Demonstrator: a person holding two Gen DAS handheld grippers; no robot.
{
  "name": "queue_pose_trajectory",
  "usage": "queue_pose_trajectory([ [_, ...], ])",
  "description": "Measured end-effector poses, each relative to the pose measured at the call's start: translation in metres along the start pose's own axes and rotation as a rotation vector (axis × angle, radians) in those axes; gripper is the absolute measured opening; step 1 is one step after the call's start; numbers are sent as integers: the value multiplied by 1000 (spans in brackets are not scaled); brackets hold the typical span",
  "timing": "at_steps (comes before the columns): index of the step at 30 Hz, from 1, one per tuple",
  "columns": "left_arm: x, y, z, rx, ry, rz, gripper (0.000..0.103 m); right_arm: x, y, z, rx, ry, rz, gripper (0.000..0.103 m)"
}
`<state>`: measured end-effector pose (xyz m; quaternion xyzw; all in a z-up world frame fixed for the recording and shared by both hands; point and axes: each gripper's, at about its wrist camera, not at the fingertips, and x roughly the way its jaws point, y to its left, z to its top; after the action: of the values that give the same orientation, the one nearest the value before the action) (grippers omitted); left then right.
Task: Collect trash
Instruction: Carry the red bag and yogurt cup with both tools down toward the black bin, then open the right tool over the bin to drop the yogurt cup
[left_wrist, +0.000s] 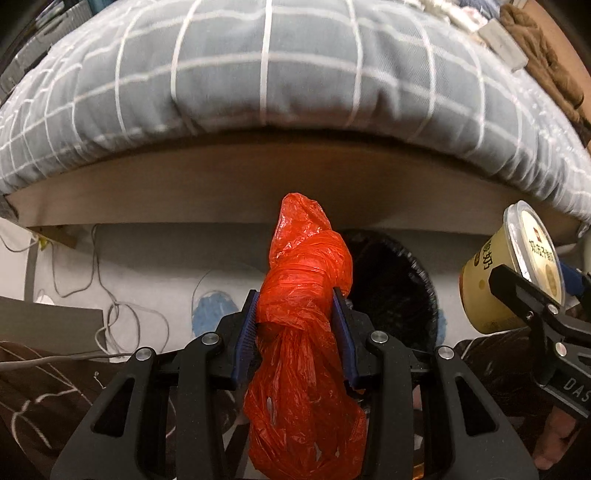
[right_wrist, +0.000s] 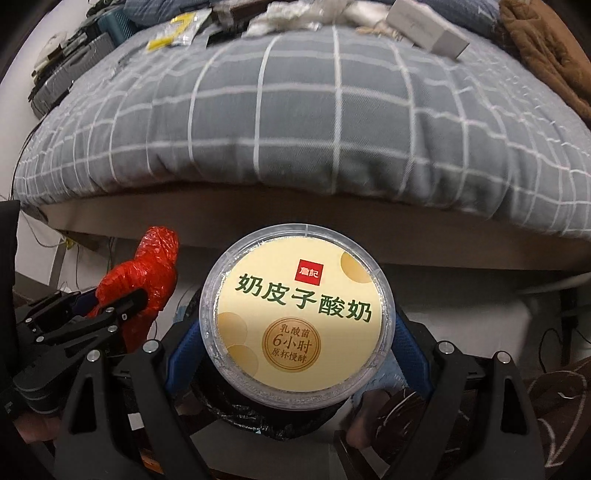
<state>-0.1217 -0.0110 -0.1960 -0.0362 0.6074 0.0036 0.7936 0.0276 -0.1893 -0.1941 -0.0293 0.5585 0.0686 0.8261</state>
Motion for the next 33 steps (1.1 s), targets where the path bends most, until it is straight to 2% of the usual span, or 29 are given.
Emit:
queue_pose_trajectory([
  [7,22,17,-8,-33,54,15,37,21,12,-6,-30,56,4,84],
  [19,25,48,-17,-90,71,38,37,47,37,-9,-59,125,27,84],
  [25,22,48,-16,-92,60,30,37,50,33,-7,-78,136,19,86],
  [27,22,45,-16,-84,58,27,37,55,36,-8,-80,139,11,93],
  [33,26,31,-14,-60,59,6,37,62,22,-9,-59,134,-13,95],
])
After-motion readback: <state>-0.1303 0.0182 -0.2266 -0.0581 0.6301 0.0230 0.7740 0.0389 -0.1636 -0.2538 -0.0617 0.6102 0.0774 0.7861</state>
